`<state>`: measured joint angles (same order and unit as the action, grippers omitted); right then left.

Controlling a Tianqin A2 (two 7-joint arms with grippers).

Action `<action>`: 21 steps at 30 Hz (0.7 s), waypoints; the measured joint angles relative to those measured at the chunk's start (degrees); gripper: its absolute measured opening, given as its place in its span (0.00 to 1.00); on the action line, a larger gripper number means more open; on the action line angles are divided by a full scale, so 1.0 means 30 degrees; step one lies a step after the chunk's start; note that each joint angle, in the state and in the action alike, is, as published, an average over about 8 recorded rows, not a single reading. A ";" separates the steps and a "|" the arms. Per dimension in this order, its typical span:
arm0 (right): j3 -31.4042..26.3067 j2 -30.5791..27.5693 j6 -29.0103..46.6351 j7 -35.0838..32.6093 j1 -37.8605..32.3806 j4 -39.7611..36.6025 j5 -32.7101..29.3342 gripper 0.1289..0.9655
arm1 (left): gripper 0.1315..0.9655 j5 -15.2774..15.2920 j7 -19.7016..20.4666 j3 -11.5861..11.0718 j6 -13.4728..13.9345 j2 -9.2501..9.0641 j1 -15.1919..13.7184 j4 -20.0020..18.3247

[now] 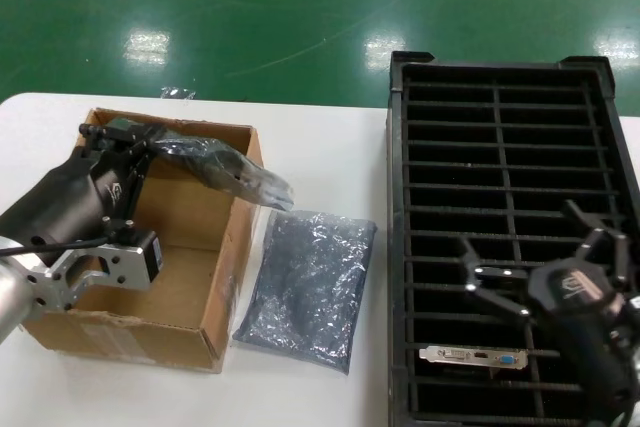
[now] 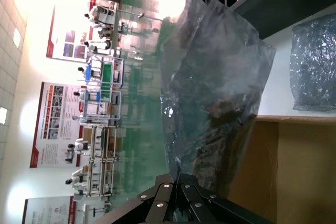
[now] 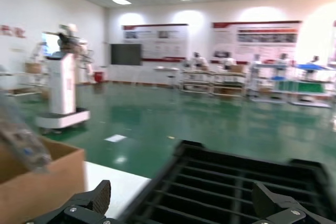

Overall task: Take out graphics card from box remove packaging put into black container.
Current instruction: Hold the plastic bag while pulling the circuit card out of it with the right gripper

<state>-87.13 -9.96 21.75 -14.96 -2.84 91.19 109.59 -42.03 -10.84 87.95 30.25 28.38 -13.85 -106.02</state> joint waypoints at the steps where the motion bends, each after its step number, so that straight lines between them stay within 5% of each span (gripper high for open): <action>1: -0.0127 -0.0014 0.0336 -0.0162 -0.0048 -0.0048 0.0074 0.97 | 0.01 0.0000 0.0000 0.0000 0.0000 0.0000 0.0000 0.0000; 14: -0.1667 -0.0523 0.3152 -0.1385 -0.0679 -0.0406 0.0556 0.86 | 0.01 0.0000 0.0001 0.0000 0.0000 0.0000 0.0000 0.0001; 21: -0.2546 -0.1010 0.4033 -0.1365 -0.0728 -0.0229 0.0587 0.69 | 0.01 0.0000 0.0001 0.0000 0.0000 0.0000 0.0000 0.0001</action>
<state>-94.76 -12.99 33.85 -19.05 -5.03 90.51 111.35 -42.03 -10.84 87.95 30.25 28.38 -13.85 -106.02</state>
